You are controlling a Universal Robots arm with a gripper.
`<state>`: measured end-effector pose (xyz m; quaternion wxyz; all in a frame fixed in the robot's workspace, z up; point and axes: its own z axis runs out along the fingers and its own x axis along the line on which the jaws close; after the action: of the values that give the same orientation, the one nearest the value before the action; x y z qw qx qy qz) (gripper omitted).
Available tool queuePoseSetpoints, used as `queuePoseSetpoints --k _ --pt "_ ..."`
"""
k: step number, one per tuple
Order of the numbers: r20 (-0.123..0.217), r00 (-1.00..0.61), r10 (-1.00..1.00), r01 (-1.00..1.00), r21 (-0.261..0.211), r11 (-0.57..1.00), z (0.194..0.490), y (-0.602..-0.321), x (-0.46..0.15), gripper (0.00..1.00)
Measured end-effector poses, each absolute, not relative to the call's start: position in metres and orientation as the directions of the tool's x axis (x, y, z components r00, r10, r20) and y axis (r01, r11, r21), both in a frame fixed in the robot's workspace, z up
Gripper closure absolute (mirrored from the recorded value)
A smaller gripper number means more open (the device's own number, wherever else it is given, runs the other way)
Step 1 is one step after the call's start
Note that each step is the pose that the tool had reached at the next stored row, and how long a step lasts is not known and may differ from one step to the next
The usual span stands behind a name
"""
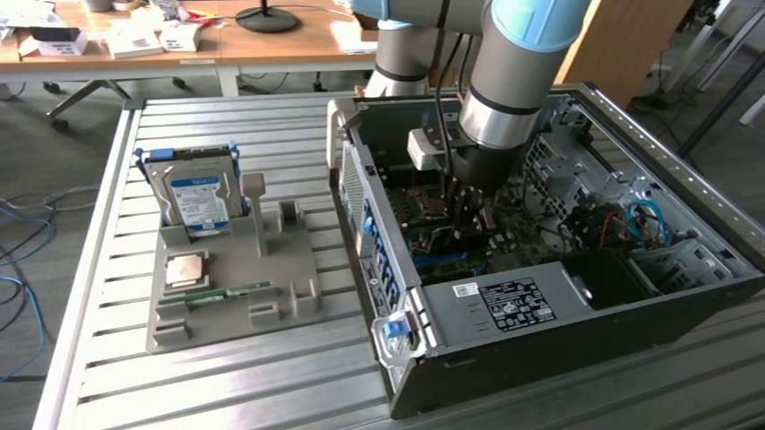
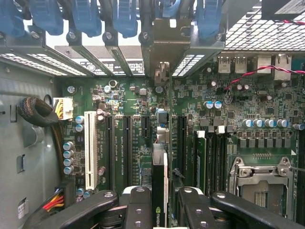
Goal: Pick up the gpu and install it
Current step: 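Insert the gpu into the slot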
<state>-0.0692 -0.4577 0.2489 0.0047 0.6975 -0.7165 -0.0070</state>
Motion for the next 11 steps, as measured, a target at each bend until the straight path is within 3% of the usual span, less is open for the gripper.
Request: queuePoseSetpoints --k 11 --pt "-0.003 -0.027 -1.000 -1.000 0.016 0.027 0.2495 -0.4576 -0.0691 0.74"
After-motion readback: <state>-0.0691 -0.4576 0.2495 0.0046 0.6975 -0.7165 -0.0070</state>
